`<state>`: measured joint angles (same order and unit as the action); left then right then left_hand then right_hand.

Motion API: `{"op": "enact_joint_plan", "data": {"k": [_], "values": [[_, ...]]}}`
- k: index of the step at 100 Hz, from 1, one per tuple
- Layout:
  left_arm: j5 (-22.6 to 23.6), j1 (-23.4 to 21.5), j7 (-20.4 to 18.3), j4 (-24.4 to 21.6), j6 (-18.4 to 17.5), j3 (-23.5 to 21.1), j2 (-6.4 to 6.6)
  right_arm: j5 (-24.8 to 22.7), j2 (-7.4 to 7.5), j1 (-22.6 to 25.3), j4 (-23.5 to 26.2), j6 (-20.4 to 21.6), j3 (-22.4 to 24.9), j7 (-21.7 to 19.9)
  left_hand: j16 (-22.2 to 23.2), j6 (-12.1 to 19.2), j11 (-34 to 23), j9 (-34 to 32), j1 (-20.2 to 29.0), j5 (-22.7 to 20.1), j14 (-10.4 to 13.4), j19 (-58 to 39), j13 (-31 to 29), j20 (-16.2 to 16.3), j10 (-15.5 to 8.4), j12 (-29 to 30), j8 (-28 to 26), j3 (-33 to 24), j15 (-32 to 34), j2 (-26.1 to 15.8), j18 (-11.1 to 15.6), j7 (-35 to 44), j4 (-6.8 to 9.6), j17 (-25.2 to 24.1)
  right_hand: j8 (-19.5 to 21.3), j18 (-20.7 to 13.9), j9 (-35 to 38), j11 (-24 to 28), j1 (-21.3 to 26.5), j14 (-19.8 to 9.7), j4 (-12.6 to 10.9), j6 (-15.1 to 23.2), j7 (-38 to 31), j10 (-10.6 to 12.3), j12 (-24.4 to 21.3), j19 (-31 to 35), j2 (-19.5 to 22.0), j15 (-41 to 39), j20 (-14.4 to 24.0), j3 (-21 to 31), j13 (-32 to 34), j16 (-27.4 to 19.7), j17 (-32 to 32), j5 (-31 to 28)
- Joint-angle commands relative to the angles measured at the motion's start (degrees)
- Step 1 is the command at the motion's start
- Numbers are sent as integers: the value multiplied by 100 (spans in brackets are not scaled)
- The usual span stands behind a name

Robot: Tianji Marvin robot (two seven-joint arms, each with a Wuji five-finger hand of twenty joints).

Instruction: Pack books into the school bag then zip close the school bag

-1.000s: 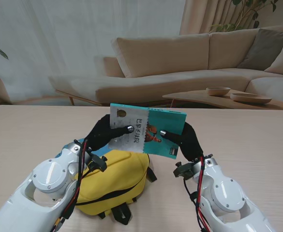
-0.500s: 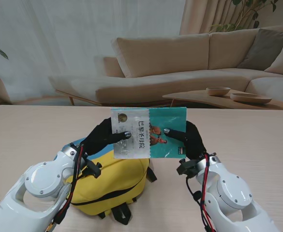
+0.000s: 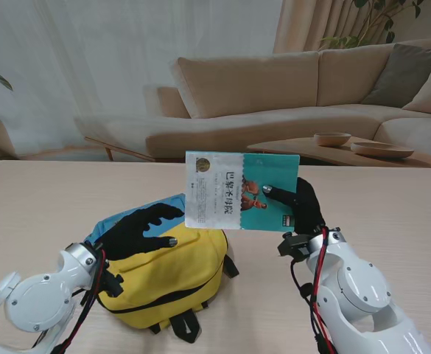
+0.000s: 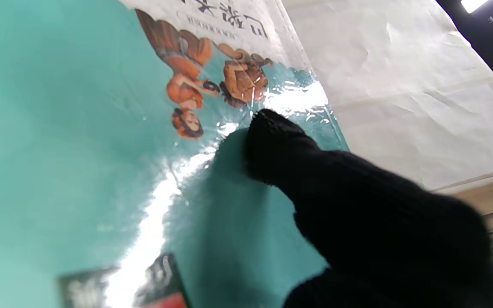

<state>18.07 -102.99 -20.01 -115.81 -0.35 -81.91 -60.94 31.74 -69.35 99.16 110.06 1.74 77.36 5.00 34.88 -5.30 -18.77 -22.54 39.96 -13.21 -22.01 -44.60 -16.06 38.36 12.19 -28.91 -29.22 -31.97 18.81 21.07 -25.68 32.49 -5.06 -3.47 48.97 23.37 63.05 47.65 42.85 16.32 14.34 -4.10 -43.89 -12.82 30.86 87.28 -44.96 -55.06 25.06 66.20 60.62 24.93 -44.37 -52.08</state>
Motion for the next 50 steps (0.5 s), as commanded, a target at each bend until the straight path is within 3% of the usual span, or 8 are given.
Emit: {"op": "enact_joint_plan", "data": {"k": [1, 16, 50], "values": [[79, -165, -202, -90, 62, -27, 96, -7, -53, 6, 41, 12, 49, -35, -31, 62, 27, 93, -165, 57, 200, 198, 141, 154, -176, 1, -45, 197, -99, -48, 186, 58, 162, -112, 821, -2, 68, 544, 717, -89, -125, 1154, -1232, 78, 290, 277, 739, -312, 128, 576, 393, 169, -154, -1081], [1007, -291, -548, -189, 124, -9, 202, -18, -68, 12, 40, 12, 97, 44, 14, 70, 12, 158, -221, 128, 309, 311, 265, 245, -261, -70, -151, 391, -140, -111, 274, 30, 166, -144, 863, 6, 76, 547, 716, -82, -125, 1147, -1235, 87, 279, 270, 723, -306, 124, 588, 391, 166, -149, -1094], [2516, -196, -1314, -197, 195, 482, 376, 0, -75, 38, 41, 2, 133, 72, 16, 27, -2, 428, -618, 382, 511, 575, 469, 313, -462, -127, -192, 780, -291, -75, 477, -141, 93, -263, 912, -2, 76, 544, 719, -85, -128, 1153, -1224, 90, 263, 264, 701, -273, 119, 611, 385, 155, -142, -1113]]}}
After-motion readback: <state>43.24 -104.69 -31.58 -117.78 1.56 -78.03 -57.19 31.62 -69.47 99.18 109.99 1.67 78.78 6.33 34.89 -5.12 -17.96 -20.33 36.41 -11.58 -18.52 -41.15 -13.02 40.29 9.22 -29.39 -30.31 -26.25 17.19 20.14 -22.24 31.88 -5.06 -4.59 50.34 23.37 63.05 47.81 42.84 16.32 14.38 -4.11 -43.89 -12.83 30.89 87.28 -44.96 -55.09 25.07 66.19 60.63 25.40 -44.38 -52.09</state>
